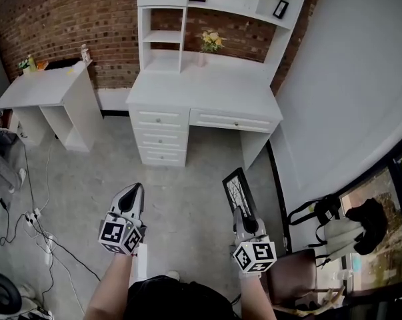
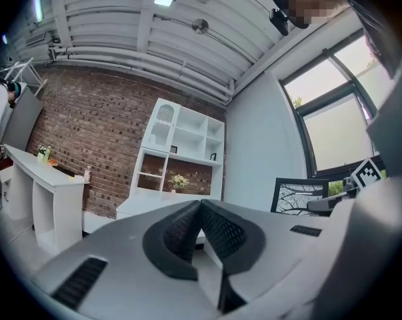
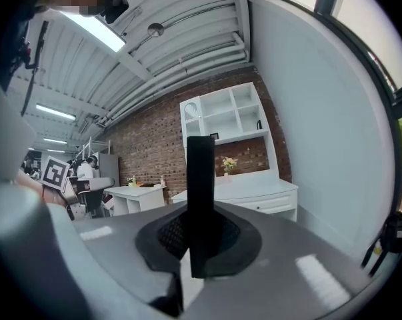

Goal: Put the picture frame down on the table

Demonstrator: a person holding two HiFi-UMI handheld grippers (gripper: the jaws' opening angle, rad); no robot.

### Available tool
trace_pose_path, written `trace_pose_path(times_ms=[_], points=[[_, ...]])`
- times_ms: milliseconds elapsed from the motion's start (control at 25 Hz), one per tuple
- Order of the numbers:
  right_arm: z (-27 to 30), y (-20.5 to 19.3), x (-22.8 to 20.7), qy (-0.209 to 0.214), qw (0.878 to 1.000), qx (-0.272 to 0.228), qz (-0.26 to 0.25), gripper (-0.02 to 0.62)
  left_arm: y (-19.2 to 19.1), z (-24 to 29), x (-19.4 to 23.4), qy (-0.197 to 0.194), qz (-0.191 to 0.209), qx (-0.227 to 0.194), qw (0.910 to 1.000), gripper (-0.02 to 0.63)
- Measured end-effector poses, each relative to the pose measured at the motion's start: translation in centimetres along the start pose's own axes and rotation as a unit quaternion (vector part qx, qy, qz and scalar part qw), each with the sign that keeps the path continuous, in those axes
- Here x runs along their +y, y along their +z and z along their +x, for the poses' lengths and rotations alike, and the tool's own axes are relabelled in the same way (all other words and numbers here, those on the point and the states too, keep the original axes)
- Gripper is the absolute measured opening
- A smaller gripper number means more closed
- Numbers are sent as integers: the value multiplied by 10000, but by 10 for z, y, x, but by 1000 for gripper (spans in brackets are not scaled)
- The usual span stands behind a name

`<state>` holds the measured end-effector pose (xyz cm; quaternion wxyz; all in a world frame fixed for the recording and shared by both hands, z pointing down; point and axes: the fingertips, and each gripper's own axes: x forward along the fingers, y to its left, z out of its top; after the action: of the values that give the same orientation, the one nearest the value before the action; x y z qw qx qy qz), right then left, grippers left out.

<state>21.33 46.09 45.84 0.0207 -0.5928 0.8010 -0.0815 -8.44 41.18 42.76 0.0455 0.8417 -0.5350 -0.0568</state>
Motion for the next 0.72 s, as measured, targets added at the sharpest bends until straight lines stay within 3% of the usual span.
trace_pose_path(times_ms=[320,720], points=[[34,-5,13,-96,9996,-99,237,14,0,18,28,-51,48,-12,10000,-6],[108,3,11,57,9999,25,105,14,0,67,63,57,33,4,10000,-6]])
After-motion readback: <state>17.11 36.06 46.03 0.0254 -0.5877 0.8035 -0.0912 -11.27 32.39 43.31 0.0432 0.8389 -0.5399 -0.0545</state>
